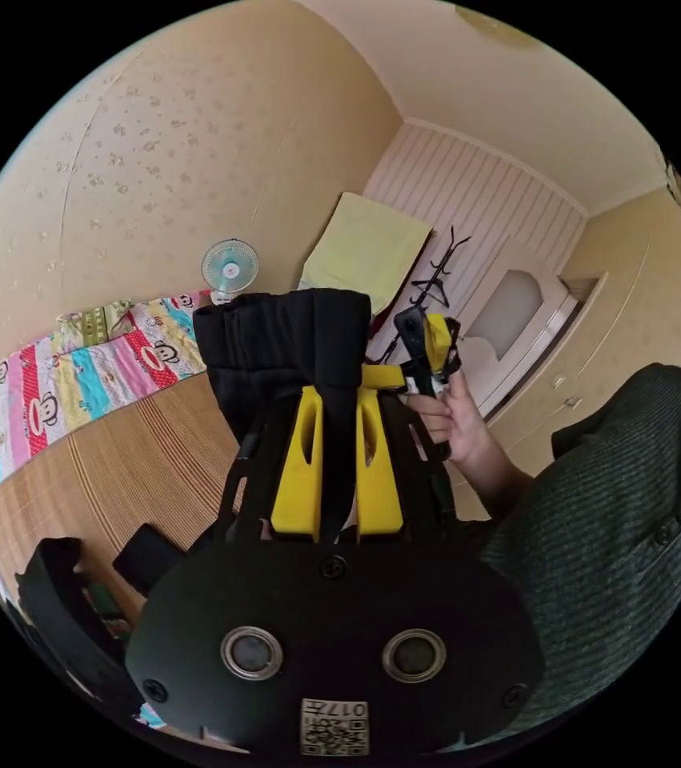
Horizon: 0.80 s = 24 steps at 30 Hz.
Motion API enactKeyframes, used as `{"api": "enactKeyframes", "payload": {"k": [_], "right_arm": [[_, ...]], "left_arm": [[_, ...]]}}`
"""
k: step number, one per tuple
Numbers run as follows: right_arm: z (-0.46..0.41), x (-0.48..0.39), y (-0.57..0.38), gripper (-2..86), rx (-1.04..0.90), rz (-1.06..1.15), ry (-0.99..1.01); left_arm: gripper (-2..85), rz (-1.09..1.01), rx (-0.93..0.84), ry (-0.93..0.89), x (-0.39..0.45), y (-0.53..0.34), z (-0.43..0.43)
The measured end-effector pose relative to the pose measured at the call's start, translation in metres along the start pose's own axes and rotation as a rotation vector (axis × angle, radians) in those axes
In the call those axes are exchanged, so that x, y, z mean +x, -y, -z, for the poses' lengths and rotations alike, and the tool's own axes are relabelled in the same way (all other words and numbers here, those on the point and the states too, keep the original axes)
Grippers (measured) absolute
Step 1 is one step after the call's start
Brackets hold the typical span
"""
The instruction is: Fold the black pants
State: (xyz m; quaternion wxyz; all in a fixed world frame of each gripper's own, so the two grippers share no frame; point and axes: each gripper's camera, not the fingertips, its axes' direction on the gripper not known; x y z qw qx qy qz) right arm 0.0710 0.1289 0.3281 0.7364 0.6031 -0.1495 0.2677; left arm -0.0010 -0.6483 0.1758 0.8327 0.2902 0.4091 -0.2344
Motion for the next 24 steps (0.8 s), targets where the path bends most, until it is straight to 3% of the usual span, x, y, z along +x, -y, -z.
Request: {"api": "enactKeyframes", "payload": {"k": [4, 5, 10, 17, 21, 24], "right_arm": [[-0.013, -0.029, 0.001, 18.5, -0.067, 0.047, -0.327], [-0.009, -0.032, 0.001, 17.6, -0.073, 0.059, -0.328], [0.026, -0.012, 0.004, 14.4, -0.081, 0.051, -0.079], [0.065, 0.013, 0.004, 13.9, -0.027, 0.064, 0.278], [0.075, 0.002, 0.008, 13.7, 0.006, 0.086, 0.267], [0.084, -0.018, 0.023, 13.9, -0.035, 0.057, 0.157]], "left_arm": [[6.4, -0.08, -0.052, 0.106, 0.022, -0.004, -0.02], [6.4, -0.075, -0.048, 0.097, 0.02, -0.005, -0.021], [6.4, 0.042, -0.004, -0.236, -0.029, -0.016, -0.015], [5.1, 0.122, 0.046, -0.515, -0.071, -0.03, -0.012], [5.1, 0.139, 0.076, -0.57, -0.09, -0.038, -0.004], [5.0, 0.082, 0.032, -0.462, -0.087, -0.035, 0.003]]}}
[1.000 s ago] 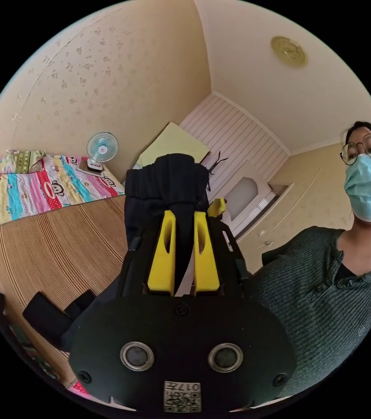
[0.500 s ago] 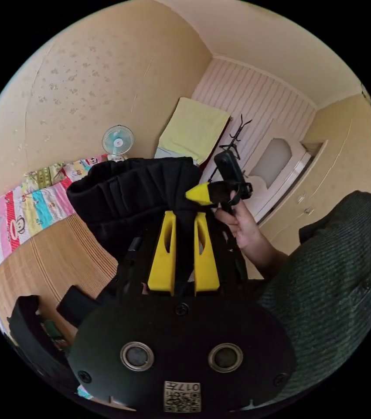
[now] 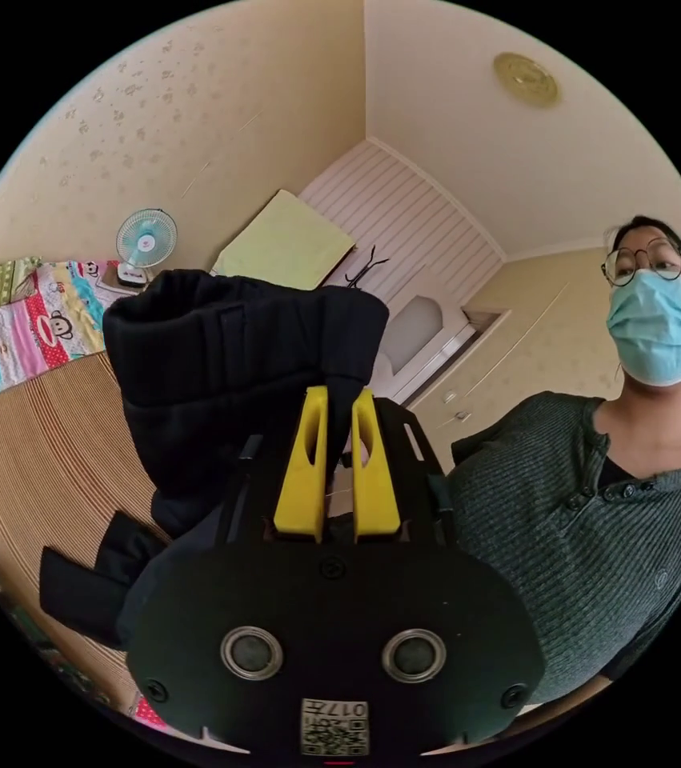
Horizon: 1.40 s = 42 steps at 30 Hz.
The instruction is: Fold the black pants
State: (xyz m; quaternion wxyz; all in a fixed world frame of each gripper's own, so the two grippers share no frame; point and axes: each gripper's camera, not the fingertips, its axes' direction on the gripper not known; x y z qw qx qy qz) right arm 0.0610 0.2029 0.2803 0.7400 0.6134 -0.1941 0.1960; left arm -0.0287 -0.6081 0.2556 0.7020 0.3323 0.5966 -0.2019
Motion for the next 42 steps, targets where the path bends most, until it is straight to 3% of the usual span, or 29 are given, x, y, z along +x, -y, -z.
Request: {"api": "enactKeyframes", "payload": {"k": [2, 4, 6, 10, 15, 17, 20, 23, 26, 30, 32, 36, 39, 42], "right_arm": [[-0.001, -0.027, 0.015, 13.1, -0.074, 0.013, -0.18], [0.008, -0.04, 0.025, 11.6, -0.106, 0.03, -0.215], [0.026, -0.04, 0.033, 8.7, -0.104, 0.023, -0.138], [0.105, -0.042, 0.04, 3.7, 0.122, -0.037, -0.093], [0.181, -0.143, 0.11, 1.4, 0.295, 0.119, -0.596], [0.157, -0.202, 0.175, 1.2, 0.276, 0.335, -0.742], [0.096, -0.253, 0.256, 1.3, 0.242, 0.645, -0.733], [0.016, -0.274, 0.334, 2.0, 0.071, 0.875, -0.6], [-0.068, -0.252, 0.401, 3.8, -0.123, 0.897, -0.471], [-0.161, -0.157, 0.449, 8.1, -0.287, 0.666, -0.43], [-0.206, -0.064, 0.447, 10.0, -0.395, 0.411, -0.389], [-0.221, 0.076, 0.379, 7.6, -0.505, 0.024, -0.273], [-0.187, 0.167, 0.284, 3.1, -0.625, -0.278, -0.128], [-0.101, 0.219, 0.197, 2.2, -0.592, -0.624, -0.192]], "left_arm": [[4.7, -0.04, -0.046, 0.094, 0.009, 0.003, -0.003], [4.3, -0.068, -0.06, 0.141, 0.01, 0.003, -0.001], [4.2, -0.025, -0.035, 0.057, -0.004, 0.0, 0.004], [4.2, 0.036, 0.07, -0.126, -0.033, -0.007, 0.036], [4.1, -0.039, 0.105, -0.074, -0.023, 0.001, 0.075], [4.2, -0.097, 0.142, -0.155, -0.015, 0.01, 0.084], [4.3, -0.191, 0.236, -0.277, 0.0, 0.029, 0.114], [4.4, -0.267, 0.346, -0.196, 0.011, 0.03, 0.166], [4.5, -0.26, 0.465, -0.008, 0.005, 0.004, 0.227], [4.4, -0.028, 0.609, 0.232, -0.054, -0.074, 0.316], [4.4, 0.158, 0.64, 0.362, -0.094, -0.124, 0.349], [2.9, 0.852, 0.63, 0.652, -0.203, -0.283, 0.398], [-0.2, 1.133, 0.673, 0.608, -0.245, -0.391, 0.409], [-0.8, 1.298, 0.699, 0.549, -0.257, -0.445, 0.41]]}}
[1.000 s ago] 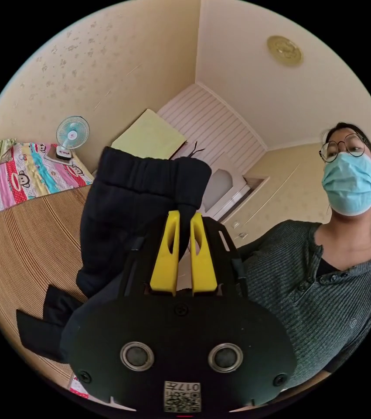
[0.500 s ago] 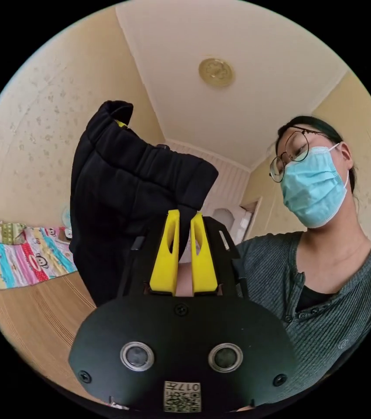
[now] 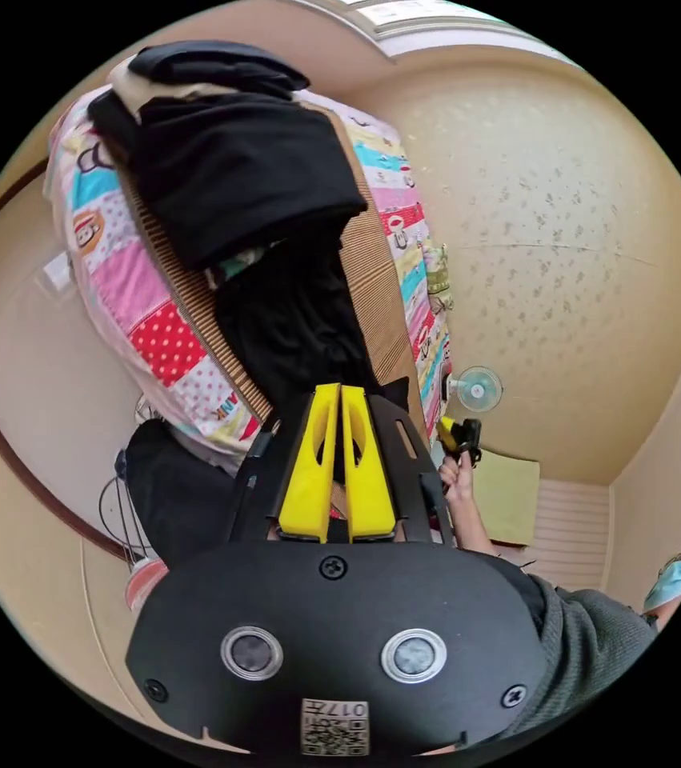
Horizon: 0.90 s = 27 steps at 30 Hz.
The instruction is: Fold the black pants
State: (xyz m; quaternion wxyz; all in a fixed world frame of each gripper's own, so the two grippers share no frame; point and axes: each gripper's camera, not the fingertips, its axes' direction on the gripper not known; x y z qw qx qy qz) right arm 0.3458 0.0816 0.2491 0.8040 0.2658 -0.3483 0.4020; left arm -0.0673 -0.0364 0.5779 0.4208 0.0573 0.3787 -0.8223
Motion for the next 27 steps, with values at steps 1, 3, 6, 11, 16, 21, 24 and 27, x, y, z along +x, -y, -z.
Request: {"api": "enactKeyframes", "payload": {"k": [1, 3, 6, 11, 16, 21, 24, 27], "right_arm": [[0.023, 0.034, -0.033, 2.3, 0.049, -0.133, 0.006], [0.063, 0.07, -0.08, 2.7, 0.146, -0.307, -0.005], [0.129, 0.109, -0.152, 5.8, 0.317, -0.597, -0.074], [0.192, 0.143, -0.269, 15.7, 0.644, -0.998, 0.009], [0.215, 0.139, -0.306, 15.1, 0.879, -0.983, 0.102], [0.246, 0.133, -0.302, 10.3, 0.911, -0.946, 0.103], [0.279, 0.108, -0.298, 5.0, 0.931, -0.848, 0.076], [0.316, 0.046, -0.295, 4.0, 0.899, -0.525, 0.007]], "left_arm": [[-0.9, 0.025, -0.01, 0.012, -0.008, 0.001, 0.001], [-0.9, 0.052, -0.032, 0.041, -0.012, 0.006, 0.001], [-0.9, 0.074, -0.063, 0.095, -0.012, 0.023, -0.002], [-0.9, 0.165, -0.143, 0.14, -0.014, 0.046, -0.017], [-0.9, 0.241, -0.168, 0.116, -0.005, 0.056, -0.033], [-1.0, 0.281, -0.199, 0.124, 0.007, 0.063, -0.05], [-1.0, 0.25, -0.235, 0.132, 0.018, 0.074, -0.06], [-1.0, 0.195, -0.277, 0.181, 0.029, 0.086, -0.066]]}}
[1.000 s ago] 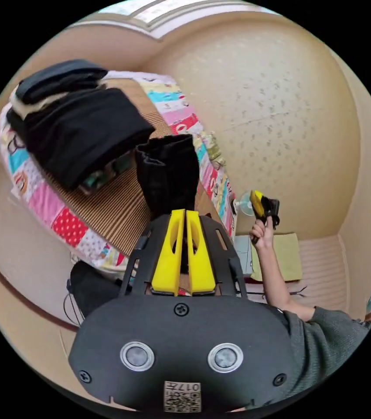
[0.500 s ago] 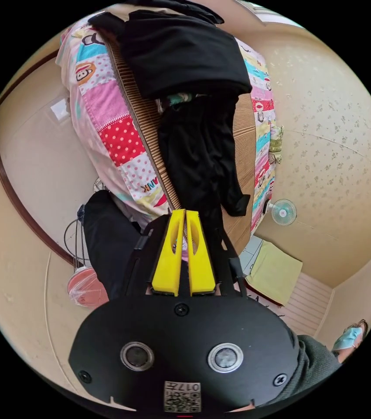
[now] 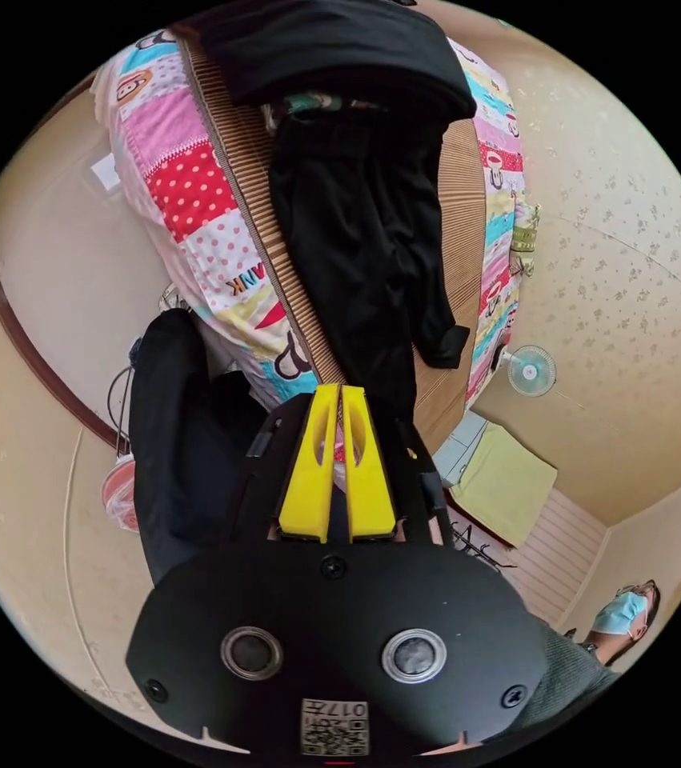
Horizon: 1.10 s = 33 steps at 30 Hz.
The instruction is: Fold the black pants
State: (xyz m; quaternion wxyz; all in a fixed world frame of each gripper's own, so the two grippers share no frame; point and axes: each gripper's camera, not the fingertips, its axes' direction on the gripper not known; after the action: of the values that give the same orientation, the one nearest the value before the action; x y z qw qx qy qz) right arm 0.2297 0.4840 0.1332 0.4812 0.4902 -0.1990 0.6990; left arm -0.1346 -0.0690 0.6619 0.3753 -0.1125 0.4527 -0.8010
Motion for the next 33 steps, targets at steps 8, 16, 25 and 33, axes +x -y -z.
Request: {"api": "enactKeyframes", "payload": {"k": [8, 16, 25, 33], "right_arm": [[0.127, 0.001, -0.096, 3.0, 0.172, -0.012, -0.333], [0.193, 0.106, -0.137, 1.0, 0.374, -0.494, -0.154], [0.073, -0.027, 0.05, 5.9, -0.163, 0.042, -0.38], [-0.033, -0.117, 0.176, 9.4, -0.228, 0.122, -0.363]], "left_arm": [[-0.8, -0.022, -0.021, 0.11, 0.005, 0.014, -0.002], [2.1, 0.046, -0.014, -0.028, 0.005, 0.026, -0.024], [0.2, 0.047, -0.059, 0.023, 0.015, 0.021, -0.036], [-0.1, 0.135, -0.017, 0.07, 0.009, 0.005, -0.02]]}}
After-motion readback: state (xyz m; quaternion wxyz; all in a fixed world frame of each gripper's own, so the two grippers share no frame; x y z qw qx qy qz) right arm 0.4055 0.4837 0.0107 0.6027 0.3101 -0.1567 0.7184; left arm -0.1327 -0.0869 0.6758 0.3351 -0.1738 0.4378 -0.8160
